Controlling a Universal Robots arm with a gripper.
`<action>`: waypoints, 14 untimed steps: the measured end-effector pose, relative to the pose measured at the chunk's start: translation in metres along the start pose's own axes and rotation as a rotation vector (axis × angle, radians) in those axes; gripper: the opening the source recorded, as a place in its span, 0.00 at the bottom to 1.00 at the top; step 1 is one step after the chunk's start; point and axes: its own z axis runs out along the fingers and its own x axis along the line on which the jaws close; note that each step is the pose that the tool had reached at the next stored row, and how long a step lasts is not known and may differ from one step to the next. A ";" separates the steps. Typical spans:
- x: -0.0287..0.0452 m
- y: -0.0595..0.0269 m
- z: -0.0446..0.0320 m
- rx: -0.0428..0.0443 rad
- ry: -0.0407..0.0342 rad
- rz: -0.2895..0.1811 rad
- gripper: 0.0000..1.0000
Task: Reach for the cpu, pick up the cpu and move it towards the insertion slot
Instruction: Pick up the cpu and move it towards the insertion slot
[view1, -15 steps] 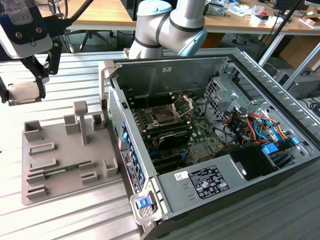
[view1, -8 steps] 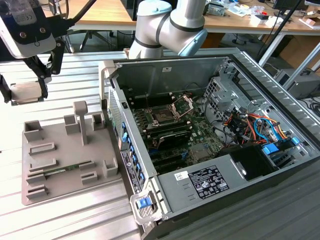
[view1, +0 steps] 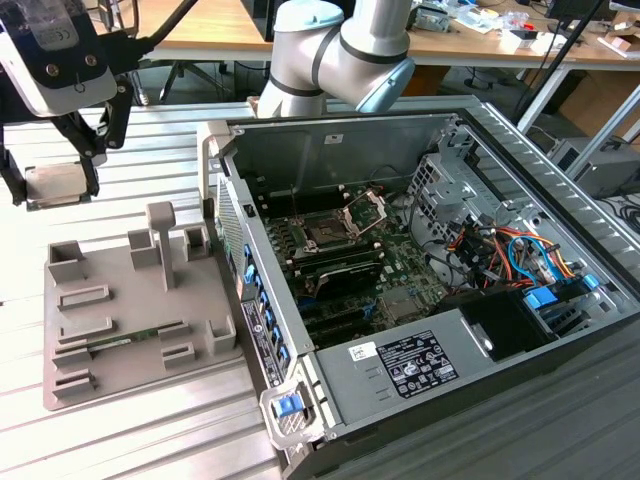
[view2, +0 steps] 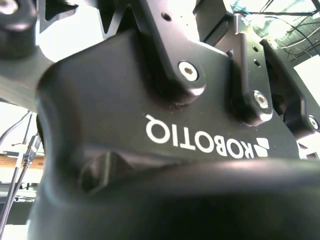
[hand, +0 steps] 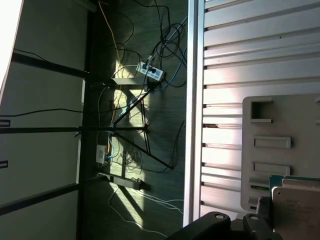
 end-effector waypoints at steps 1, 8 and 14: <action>-0.0004 0.0000 0.0000 0.0000 -0.0001 0.000 0.55; -0.0035 -0.0003 0.0000 0.0000 0.0000 0.000 0.55; -0.0061 -0.0005 0.0000 0.0000 -0.0001 0.000 0.55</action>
